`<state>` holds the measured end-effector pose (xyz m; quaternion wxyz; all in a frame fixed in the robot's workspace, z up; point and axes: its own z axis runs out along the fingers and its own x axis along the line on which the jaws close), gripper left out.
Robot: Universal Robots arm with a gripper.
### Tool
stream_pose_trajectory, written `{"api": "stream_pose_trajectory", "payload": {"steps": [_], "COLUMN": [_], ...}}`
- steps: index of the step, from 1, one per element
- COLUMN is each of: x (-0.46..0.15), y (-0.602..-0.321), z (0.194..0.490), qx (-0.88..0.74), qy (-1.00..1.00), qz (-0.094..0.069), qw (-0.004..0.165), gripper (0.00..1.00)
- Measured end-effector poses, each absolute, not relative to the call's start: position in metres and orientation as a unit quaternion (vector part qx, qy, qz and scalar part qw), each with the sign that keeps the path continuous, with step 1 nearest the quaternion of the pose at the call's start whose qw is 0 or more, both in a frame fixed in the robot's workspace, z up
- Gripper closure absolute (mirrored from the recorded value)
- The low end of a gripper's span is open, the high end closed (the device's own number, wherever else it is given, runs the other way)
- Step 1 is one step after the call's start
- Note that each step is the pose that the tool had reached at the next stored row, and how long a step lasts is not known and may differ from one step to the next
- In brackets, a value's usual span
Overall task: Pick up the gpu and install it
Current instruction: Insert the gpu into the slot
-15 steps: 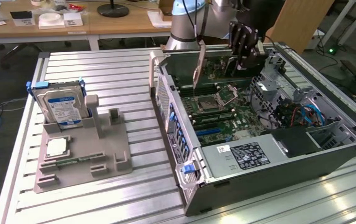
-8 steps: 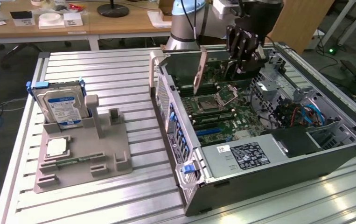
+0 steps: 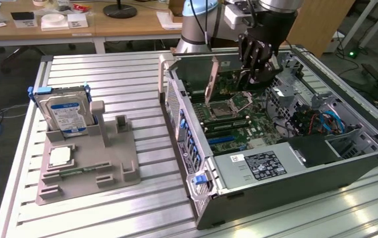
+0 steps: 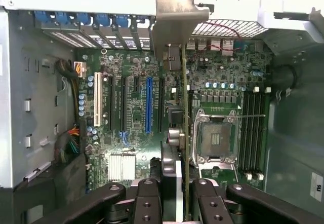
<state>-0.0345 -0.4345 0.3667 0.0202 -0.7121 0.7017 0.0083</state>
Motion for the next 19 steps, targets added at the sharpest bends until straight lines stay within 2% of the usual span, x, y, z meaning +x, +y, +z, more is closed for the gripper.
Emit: {"api": "stream_pose_trajectory", "payload": {"steps": [19], "x": [-0.039], "y": [-0.437], "z": [0.335], "qx": [-0.685], "qy": [0.728], "qz": [0.008], "qw": [0.02], "gripper": [0.72]}}
